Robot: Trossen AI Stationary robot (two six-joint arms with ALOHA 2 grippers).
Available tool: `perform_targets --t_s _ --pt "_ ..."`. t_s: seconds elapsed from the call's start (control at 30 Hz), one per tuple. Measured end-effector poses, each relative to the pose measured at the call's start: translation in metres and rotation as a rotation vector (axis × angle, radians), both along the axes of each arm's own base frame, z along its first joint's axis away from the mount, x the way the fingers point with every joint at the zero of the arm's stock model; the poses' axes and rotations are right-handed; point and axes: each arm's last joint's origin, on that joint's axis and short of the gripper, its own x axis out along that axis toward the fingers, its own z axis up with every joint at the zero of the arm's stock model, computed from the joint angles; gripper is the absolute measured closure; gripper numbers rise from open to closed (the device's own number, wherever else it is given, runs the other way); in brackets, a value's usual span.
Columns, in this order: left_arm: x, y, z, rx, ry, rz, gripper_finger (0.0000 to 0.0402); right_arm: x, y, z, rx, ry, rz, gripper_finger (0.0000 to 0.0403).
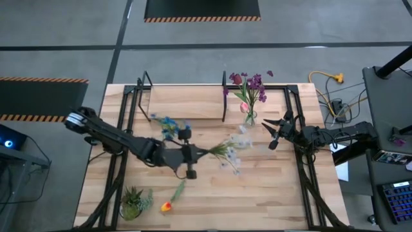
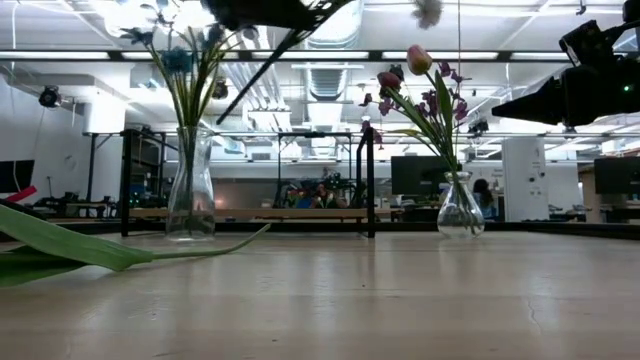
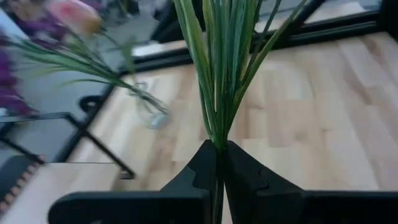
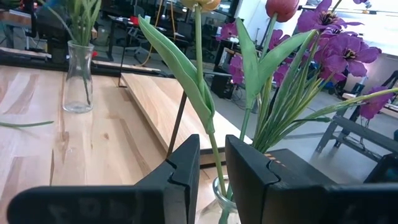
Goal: Pick and place flowers into a vace then onto a shelf
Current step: Put the white flowers into the left transparent vase
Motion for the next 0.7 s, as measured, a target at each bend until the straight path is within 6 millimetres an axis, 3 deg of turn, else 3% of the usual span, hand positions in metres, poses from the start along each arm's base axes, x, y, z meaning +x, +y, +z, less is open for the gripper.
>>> perform_targets --t_s 0.37,0.7 --pt "-0.044 0.021 0.006 0.117 -0.079 0.095 0.0401 0.000 0.000 0.000 0.000 0.000 0.000 0.0335" --pt "-0.050 0.027 0.005 0.196 -0.071 0.188 0.0401 0.000 0.000 0.000 0.000 -0.001 0.000 0.0335"
